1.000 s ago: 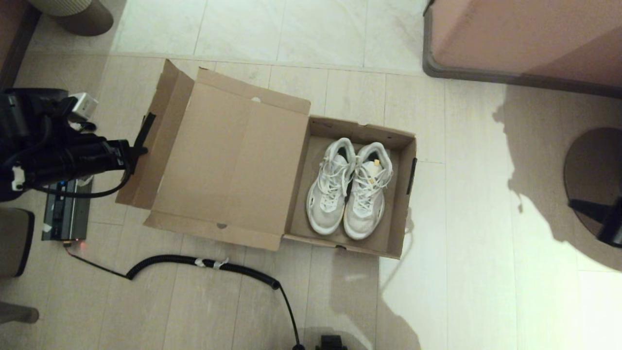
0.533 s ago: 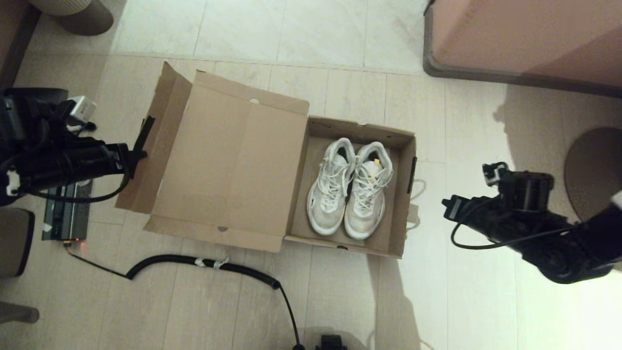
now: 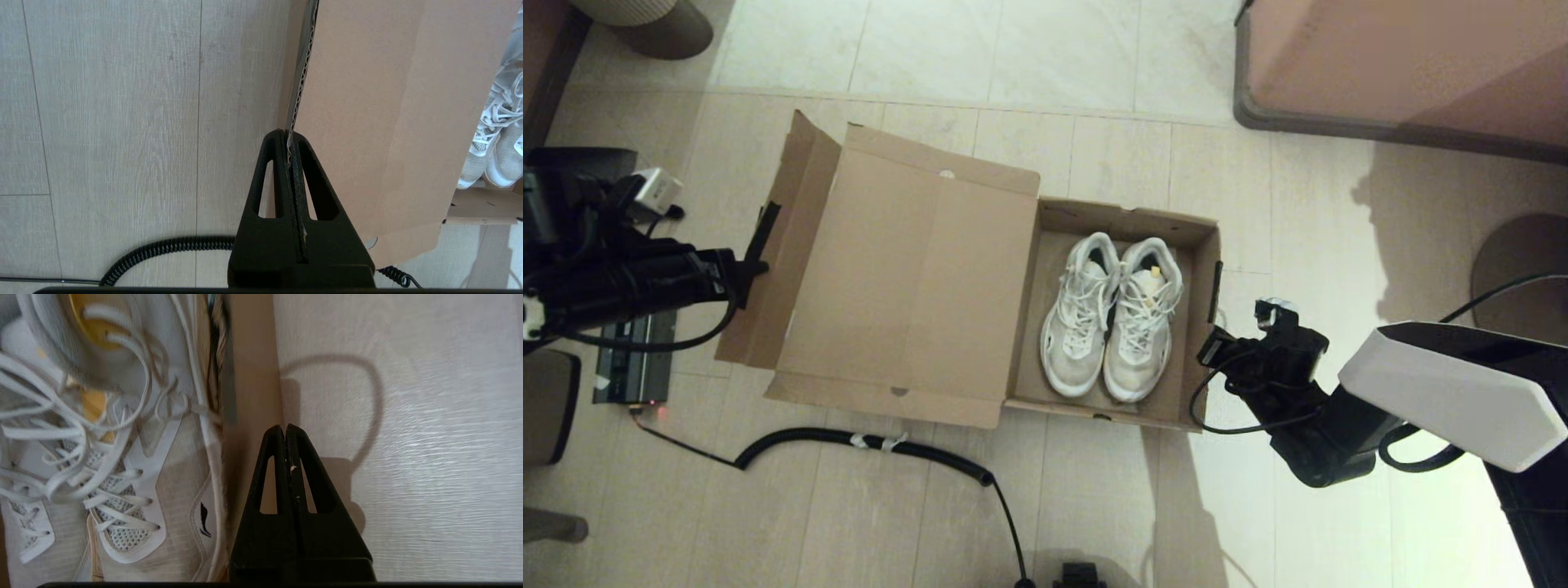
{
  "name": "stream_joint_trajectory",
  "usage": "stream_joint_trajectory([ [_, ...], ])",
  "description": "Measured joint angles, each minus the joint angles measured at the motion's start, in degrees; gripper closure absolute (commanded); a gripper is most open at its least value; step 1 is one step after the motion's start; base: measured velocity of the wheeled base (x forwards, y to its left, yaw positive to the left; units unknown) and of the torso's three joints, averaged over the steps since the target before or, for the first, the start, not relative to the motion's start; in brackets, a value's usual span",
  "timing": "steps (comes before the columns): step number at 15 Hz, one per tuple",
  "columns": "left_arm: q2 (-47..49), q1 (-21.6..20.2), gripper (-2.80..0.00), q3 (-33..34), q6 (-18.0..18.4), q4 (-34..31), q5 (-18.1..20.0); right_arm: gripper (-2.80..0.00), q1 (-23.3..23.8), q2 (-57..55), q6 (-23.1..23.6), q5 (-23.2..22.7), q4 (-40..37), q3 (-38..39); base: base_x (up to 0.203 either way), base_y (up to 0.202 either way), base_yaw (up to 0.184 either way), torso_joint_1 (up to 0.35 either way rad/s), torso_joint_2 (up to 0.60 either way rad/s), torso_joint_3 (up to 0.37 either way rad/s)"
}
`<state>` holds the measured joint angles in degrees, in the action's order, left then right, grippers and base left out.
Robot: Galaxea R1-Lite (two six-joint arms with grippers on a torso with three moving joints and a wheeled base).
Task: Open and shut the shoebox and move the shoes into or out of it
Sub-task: Close the shoe box
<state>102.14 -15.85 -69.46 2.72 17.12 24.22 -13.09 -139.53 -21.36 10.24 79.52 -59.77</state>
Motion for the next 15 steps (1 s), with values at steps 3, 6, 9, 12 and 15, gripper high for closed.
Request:
stream_joint_trajectory([
  [3,-0.5,0.0,0.0,0.1,0.0,-0.1,0.0,0.0,-0.9,-2.5,0.0,0.0,0.0,-2.0,0.0,0.0,0.0,0.0,0.0,0.0],
  [6,-1.5,0.0,0.0,0.0,0.0,-0.3,0.0,0.0,-2.6,-3.2,-0.8,-0.2,0.2,-2.4,0.0,0.0,0.0,0.0,0.0,0.0],
  [9,-4.0,0.3,0.0,-0.5,0.2,-0.9,0.2,0.0,-4.7,-2.9,-1.1,-0.7,0.1,-2.3,0.0,0.0,0.0,0.0,0.0,0.0],
  [12,-7.9,2.7,0.0,-1.0,0.3,-4.1,0.2,0.0,-5.3,-2.6,-1.1,-0.5,0.2,-2.1,0.0,0.0,0.0,0.0,0.0,0.0],
  [15,-12.4,6.7,0.0,-1.9,0.4,-8.3,-0.2,0.0,-5.5,-2.3,-1.1,-0.5,0.1,-1.8,0.0,0.0,0.0,0.0,0.0,0.0],
])
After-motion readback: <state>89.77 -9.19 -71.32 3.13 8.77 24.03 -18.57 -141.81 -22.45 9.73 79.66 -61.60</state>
